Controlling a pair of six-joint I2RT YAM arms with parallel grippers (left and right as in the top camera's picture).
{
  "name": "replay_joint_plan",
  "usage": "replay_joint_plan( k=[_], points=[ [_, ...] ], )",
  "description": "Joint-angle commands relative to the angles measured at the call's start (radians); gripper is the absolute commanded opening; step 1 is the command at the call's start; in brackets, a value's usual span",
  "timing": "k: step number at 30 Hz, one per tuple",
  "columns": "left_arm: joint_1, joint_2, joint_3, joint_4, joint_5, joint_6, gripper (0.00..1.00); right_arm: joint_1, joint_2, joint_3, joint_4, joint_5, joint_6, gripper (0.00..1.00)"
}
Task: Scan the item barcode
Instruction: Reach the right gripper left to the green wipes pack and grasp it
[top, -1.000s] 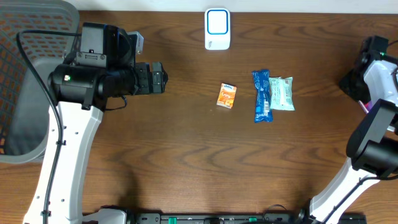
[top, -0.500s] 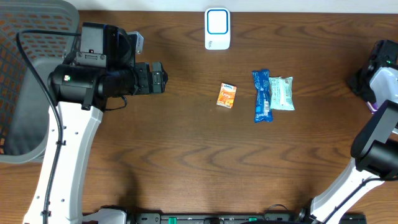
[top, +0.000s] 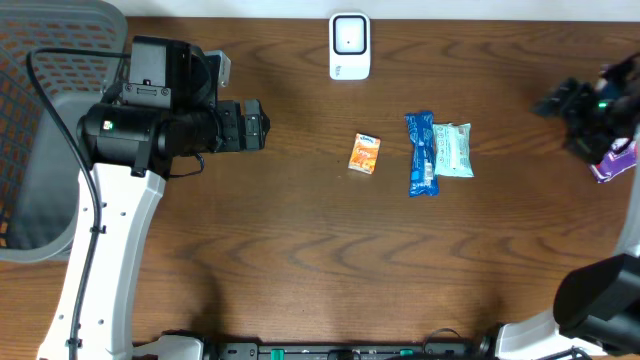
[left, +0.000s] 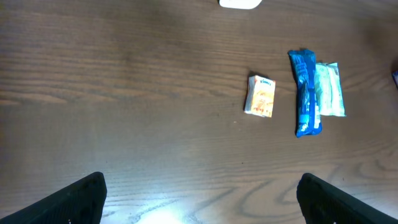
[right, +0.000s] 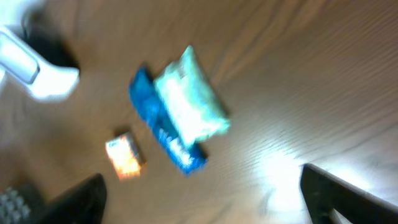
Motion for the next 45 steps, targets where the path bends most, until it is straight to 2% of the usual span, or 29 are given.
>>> replay_joint_plan(
  k=[1,8,15,18,20,26,35,39,45],
  points=[
    [0.002,0.002,-0.002,-0.002,-0.010,-0.002,0.98,0.119,0.019,-0.051,-0.006,-0.056,-0.004,0.99],
    [0.003,0.002,-0.002,-0.002,-0.010,-0.002,0.98,0.269,0.020,-0.138,0.099,-0.056,-0.004,0.99],
    [0.002,0.002,-0.002,-0.002,-0.010,-0.002,0.98,0.296,0.020,-0.138,0.135,-0.052,-0.005,0.99],
    [0.002,0.002,-0.002,-0.002,-0.010,-0.002,0.98,0.299,0.020,-0.140,0.158,-0.040,-0.057,0.99],
    [0.002,0.002,-0.002,-0.002,-0.010,-0.002,0.98,0.310,0.020,-0.147,0.166,0.016,-0.090,0.99],
    [0.002,0.002,-0.002,-0.002,-0.010,-0.002,0.98,0.327,0.020,-0.216,0.209,0.416,-0.090,0.99],
    [0.003,0.002,-0.002,-0.002,-0.010,-0.002,0.98,0.306,0.021,-0.340,0.358,0.381,-0.136,0.99],
    [0.003,0.002,-0.002,-0.002,-0.010,-0.002,0.98,0.254,0.021,-0.396,0.448,0.265,-0.162,0.87],
    [0.003,0.002,-0.002,-0.002,-0.010,-0.002,0.98,0.166,0.047,-0.471,0.579,0.006,-0.222,0.82]
  ],
)
